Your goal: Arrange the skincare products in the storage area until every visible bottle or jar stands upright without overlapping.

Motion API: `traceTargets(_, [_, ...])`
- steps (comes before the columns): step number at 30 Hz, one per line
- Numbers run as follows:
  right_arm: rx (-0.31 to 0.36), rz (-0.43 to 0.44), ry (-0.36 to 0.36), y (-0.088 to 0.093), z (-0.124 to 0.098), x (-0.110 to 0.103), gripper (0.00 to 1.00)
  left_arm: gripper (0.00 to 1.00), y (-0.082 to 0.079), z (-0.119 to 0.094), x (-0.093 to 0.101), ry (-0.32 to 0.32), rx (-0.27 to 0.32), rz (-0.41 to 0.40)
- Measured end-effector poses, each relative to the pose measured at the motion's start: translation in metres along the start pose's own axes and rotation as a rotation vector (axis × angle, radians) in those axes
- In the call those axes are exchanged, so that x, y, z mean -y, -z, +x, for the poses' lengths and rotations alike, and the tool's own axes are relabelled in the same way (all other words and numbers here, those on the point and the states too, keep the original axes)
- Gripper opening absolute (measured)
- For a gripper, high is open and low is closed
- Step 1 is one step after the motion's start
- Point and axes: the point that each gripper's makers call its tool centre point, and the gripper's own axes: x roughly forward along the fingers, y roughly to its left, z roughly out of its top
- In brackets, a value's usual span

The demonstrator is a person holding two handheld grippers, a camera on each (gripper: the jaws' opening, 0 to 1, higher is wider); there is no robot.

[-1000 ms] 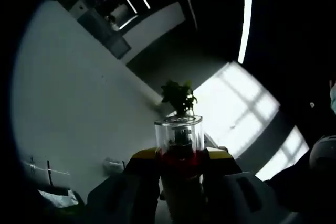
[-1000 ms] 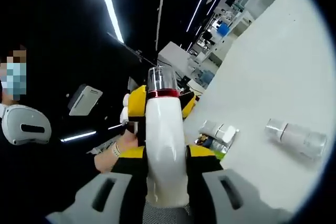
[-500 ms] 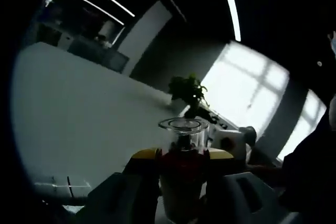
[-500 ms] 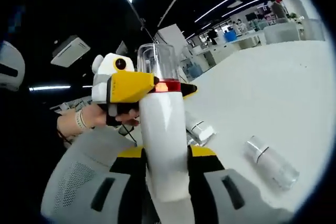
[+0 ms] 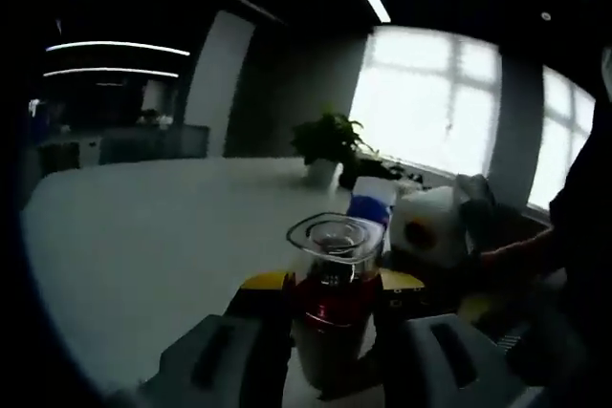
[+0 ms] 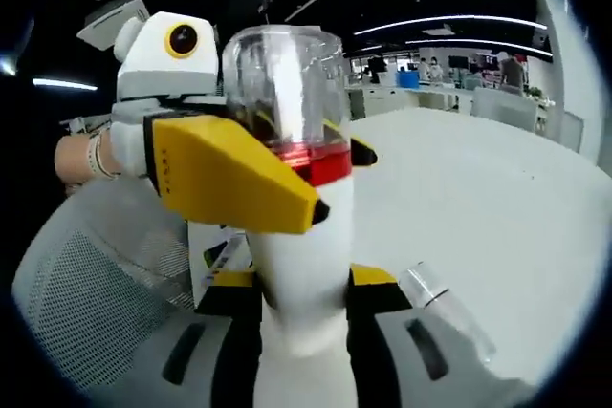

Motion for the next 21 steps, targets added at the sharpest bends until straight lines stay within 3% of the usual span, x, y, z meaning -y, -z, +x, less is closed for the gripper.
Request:
traceTargets(6, [0.069,0.005,0.023,0.003,0.0,0.011,0.33,0.29,0.002,0.009,-0.004,0.014,-0.015,0.022])
traceTargets(13, [0.074,-0.043,0.044,0.017,0.002,0.015,0.33,0.29,0.017,0.016,0.002,0.036,-0.061,0.085])
traceTargets(21, [0.123,-0.042,0.078,0.023,-0.001,0.017,0.33,0.29,0.023,0.019,0.007,0.05,-0.068,0.138])
